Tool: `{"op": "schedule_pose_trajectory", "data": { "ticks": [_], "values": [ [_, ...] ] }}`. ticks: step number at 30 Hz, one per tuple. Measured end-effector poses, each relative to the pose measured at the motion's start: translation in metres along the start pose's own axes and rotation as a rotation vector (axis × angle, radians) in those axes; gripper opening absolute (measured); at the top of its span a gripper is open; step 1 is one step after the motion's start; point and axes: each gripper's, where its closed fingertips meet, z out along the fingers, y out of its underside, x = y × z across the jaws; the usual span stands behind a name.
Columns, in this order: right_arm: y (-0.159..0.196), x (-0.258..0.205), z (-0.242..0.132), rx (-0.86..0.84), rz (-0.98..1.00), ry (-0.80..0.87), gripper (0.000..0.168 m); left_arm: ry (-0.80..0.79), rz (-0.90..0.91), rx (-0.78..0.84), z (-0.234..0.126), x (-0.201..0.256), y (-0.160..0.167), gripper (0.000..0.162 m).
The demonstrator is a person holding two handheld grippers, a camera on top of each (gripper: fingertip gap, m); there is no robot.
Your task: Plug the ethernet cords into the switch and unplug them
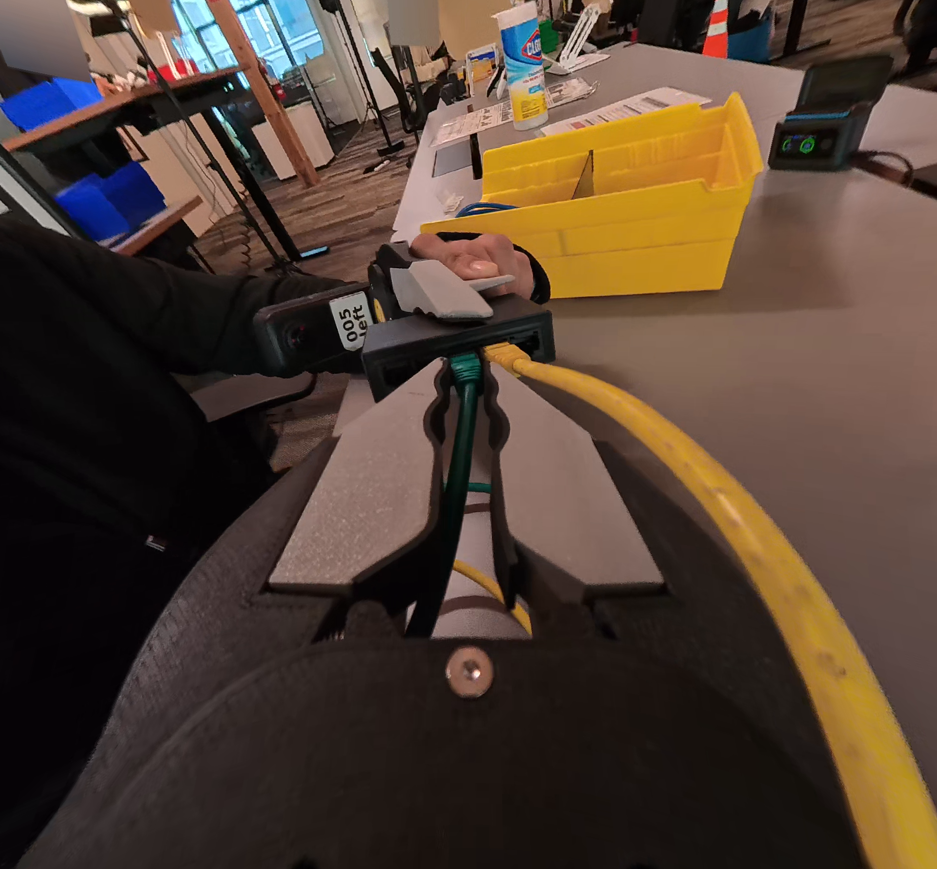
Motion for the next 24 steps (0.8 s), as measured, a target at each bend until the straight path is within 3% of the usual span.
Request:
{"op": "schedule_pose_trajectory", "data": {
  "ticks": [4, 7, 10, 16, 18, 19, 21, 22, 24],
  "values": [
    [-0.041, -0.012, -0.038, 0.292, -0.026, -0.041, 0.0, 0.009, -0.022, -0.015, -0.005, 0.0, 0.009, 0.027],
    [-0.022, -0.004, -0.031, 0.217, 0.015, 0.004, 0.0, 0.005, -0.014, -0.021, -0.002, 0.002, 0.011, 0.027],
    [-0.023, -0.002, -0.026, 0.202, 0.097, 0.015, 0.027, 0.002, 0.026, -0.064, 0.0, 0.004, 0.017, 0.028],
    [-0.042, -0.004, -0.025, 0.106, -0.078, 0.252, 0.027, 0.014, 0.021, -0.047, 0.0, 0.007, 0.015, 0.027],
    [-0.045, -0.006, -0.019, 0.045, -0.078, 0.281, 0.038, 0.017, 0.005, -0.05, 0.001, 0.008, 0.015, 0.026],
    [-0.043, -0.01, -0.013, 0.019, -0.05, 0.245, 0.058, 0.02, -0.006, -0.054, 0.001, 0.008, 0.017, 0.026],
    [-0.029, -0.028, 0.0, -0.042, 0.105, 0.026, 0.081, 0.035, -0.014, -0.062, -0.001, 0.009, 0.021, 0.026],
    [-0.021, -0.033, 0.001, -0.08, 0.229, -0.091, 0.062, 0.046, -0.002, -0.072, -0.002, 0.01, 0.024, 0.027],
    [-0.014, -0.02, -0.004, -0.084, 0.437, -0.161, 0.053, 0.052, 0.009, -0.1, -0.003, 0.011, 0.032, 0.026]
  ]
}}
